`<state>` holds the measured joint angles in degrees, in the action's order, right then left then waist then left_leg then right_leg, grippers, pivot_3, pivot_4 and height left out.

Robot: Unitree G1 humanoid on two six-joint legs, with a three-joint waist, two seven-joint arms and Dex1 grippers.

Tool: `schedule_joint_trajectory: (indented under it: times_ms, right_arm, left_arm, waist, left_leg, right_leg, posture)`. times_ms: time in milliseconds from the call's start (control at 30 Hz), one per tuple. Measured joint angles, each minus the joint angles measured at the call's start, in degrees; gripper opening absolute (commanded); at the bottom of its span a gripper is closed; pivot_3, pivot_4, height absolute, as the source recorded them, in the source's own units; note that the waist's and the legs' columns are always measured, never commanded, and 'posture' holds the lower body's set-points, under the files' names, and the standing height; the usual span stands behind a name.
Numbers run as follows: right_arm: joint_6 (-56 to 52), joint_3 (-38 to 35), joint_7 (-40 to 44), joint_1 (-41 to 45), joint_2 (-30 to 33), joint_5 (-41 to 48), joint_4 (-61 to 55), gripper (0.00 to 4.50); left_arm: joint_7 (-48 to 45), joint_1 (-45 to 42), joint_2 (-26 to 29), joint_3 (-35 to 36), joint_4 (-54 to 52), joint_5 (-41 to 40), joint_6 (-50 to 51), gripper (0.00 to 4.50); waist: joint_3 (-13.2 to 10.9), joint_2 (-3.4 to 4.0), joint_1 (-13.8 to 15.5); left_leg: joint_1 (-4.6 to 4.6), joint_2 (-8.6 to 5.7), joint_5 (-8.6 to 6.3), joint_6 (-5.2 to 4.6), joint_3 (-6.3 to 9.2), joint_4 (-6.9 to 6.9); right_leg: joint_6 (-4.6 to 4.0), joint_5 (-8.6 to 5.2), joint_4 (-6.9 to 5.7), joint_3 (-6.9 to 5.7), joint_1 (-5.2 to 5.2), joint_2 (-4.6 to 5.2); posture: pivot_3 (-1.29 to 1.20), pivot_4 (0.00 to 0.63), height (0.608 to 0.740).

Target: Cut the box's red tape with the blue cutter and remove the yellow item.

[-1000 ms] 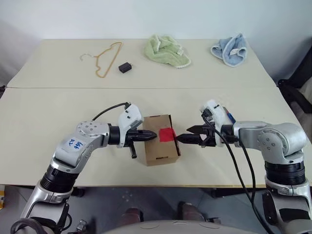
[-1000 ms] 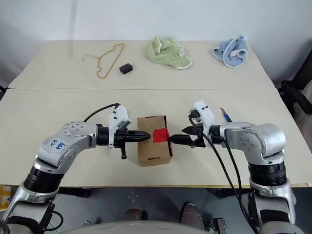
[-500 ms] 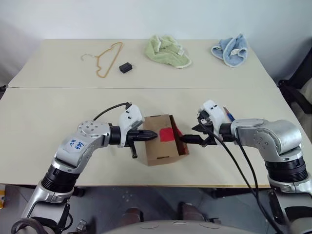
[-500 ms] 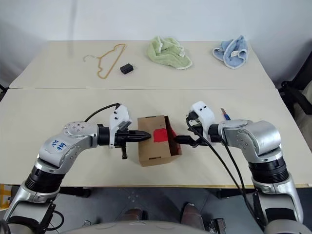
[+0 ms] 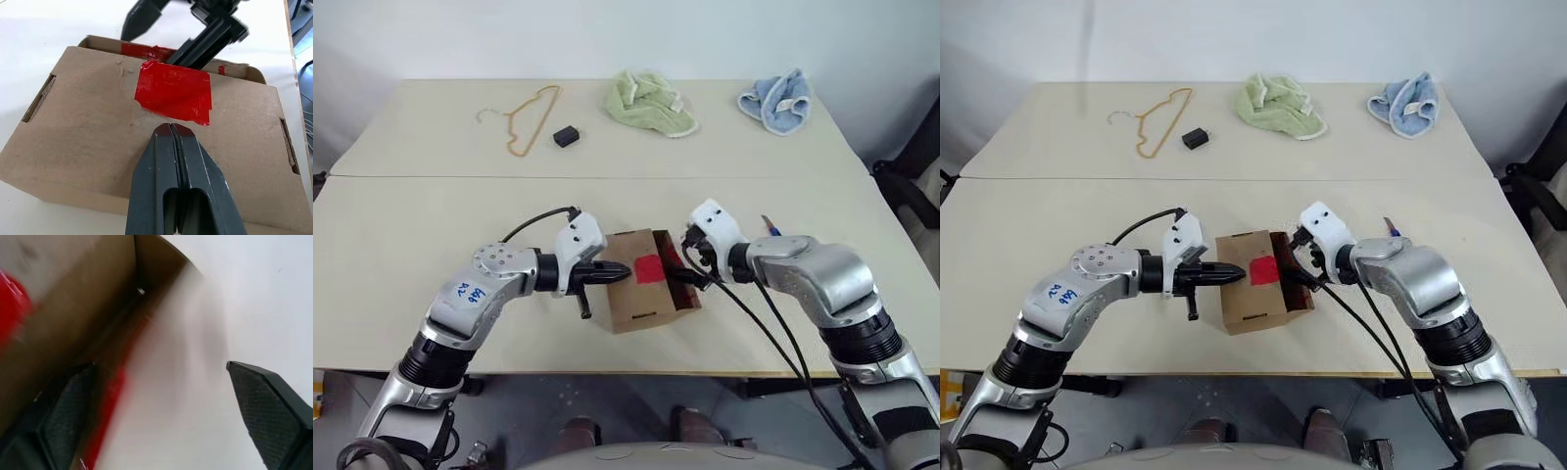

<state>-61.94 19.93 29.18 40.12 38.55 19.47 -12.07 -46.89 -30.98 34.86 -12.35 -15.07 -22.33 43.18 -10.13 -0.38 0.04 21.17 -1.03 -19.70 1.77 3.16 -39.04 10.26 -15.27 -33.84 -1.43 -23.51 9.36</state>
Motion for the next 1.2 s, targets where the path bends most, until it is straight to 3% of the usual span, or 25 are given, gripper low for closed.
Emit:
schedule_joint_trajectory:
  times_ms: [167,367,600,733,900,1100,1200]
  right_arm:
    - [8.7,1.6,1.6,-1.9,3.4,-6.5,2.7,4.47]
    - [12.6,-0.7,3.7,-4.8,2.4,-8.5,2.7,4.47]
    - [2.4,-11.7,14.4,-2.0,0.8,3.3,12.4,4.47]
    - [-4.3,-11.4,24.1,3.1,2.4,8.1,21.2,4.47]
    - [-5.5,-11.4,27.1,8.3,-2.2,8.3,30.4,4.47]
    - [-4.7,-9.7,29.4,9.7,-4.6,7.4,32.7,4.47]
    - [-4.3,-8.0,30.7,10.2,-5.4,6.4,32.7,3.84]
  left_arm:
    - [0.4,0.5,0.1,0.1,-0.3,0.1,0.0,0.00]
    - [1.0,1.3,0.1,0.1,-1.1,0.1,0.0,0.00]
    - [0.9,2.1,0.9,0.5,-2.3,0.1,-0.4,0.00]
    - [0.8,2.7,1.3,0.6,-2.3,0.1,-1.5,0.00]
    - [0.8,3.1,1.3,0.9,-2.2,0.1,-2.2,0.00]
    - [1.0,3.5,1.3,1.2,-2.4,0.1,-2.3,0.00]
    - [1.0,3.8,1.3,1.5,-2.4,0.1,-2.3,0.00]
  waist:
    - [0.1,-0.02,-0.1]
    - [0.2,-0.14,-0.1]
    - [0.2,-0.10,-0.1]
    - [0.2,-0.09,-0.3]
    - [0.2,-0.09,-0.4]
    - [0.2,-0.08,-0.5]
    - [0.2,-0.08,-0.7]
  left_leg:
    - [-0.08,0.02,0.00,0.00,-0.02,0.01]
    - [-0.11,0.02,0.00,0.00,-0.01,0.01]
    - [-0.09,0.03,0.00,0.00,-0.01,0.03]
    - [-0.10,0.06,0.00,0.00,-0.03,0.07]
    - [-0.12,0.06,0.00,0.00,-0.04,0.06]
    - [-0.14,0.06,0.00,0.02,-0.04,0.05]
    - [-0.16,0.06,0.00,0.02,-0.04,0.05]
  right_leg:
    - [0.00,0.00,0.00,0.01,0.04,0.00]
    - [0.00,0.00,0.01,0.01,0.10,0.00]
    - [0.00,0.00,0.04,0.01,0.08,0.00]
    - [-0.01,0.00,0.05,0.00,0.08,-0.02]
    - [0.00,0.00,0.02,0.01,0.07,-0.02]
    - [0.00,0.00,0.01,0.01,0.07,-0.02]
    - [0.00,0.00,-0.01,0.01,0.08,-0.02]
  posture:
    - [0.00,0.150,0.740]
    - [0.00,0.150,0.740]
    - [0.00,0.150,0.740]
    - [0.00,0.150,0.740]
    - [0.00,0.150,0.740]
    - [0.00,0.150,0.740]
    - [0.00,0.150,0.740]
